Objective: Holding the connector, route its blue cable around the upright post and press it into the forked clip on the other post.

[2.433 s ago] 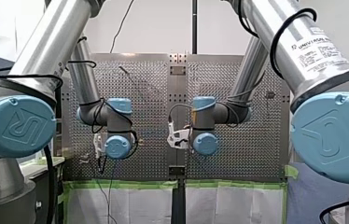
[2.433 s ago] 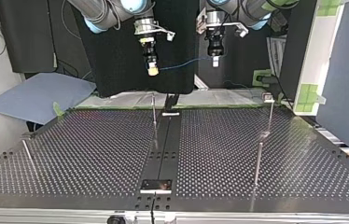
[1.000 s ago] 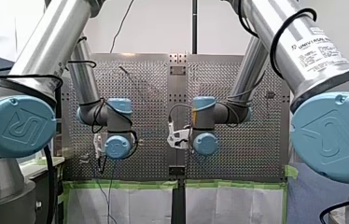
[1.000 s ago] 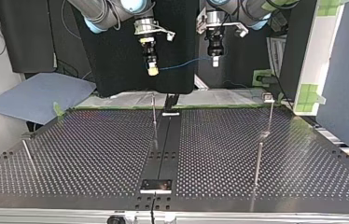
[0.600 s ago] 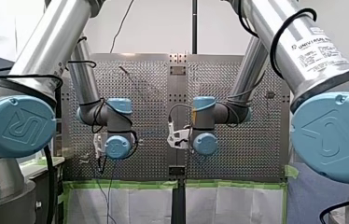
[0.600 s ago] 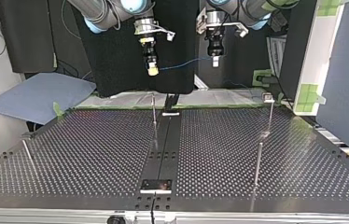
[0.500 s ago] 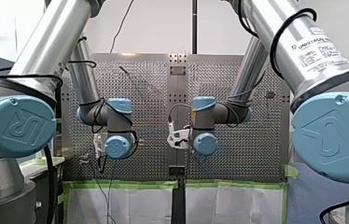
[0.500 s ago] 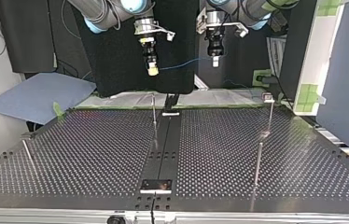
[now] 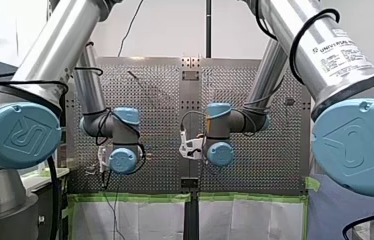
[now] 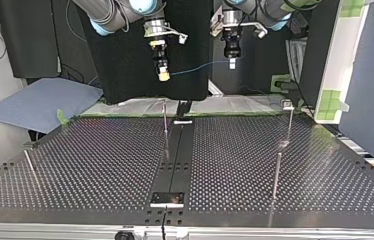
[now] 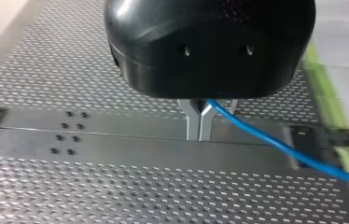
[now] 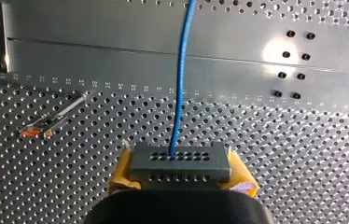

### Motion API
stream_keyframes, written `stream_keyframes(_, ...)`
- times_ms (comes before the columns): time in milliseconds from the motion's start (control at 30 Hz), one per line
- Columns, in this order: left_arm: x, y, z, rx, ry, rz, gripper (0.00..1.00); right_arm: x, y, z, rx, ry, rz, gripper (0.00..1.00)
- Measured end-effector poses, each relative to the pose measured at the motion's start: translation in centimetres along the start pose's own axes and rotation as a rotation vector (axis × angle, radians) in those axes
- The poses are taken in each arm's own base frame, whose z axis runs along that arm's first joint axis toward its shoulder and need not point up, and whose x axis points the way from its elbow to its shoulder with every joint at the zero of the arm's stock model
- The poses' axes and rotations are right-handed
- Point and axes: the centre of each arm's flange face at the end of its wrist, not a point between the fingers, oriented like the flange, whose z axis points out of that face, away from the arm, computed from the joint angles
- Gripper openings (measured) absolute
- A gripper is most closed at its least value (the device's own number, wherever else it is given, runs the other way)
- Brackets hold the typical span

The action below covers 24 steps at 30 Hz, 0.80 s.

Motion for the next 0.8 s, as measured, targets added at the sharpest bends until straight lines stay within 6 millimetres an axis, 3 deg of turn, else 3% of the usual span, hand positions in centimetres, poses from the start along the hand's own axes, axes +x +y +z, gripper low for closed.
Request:
stream_keyframes(633,0.91,0.41,-0.44,-0.001,0.024,0.016,0.0,0.14,0.0,0.03,0.0,0.003,0.0,0.0)
stream_keyframes(800,0.91,0.42,-0.44,-0.001,0.024,0.016,0.0,-0.62,-0.79,0.24,-0.006,-0.022,-0.01,0.0)
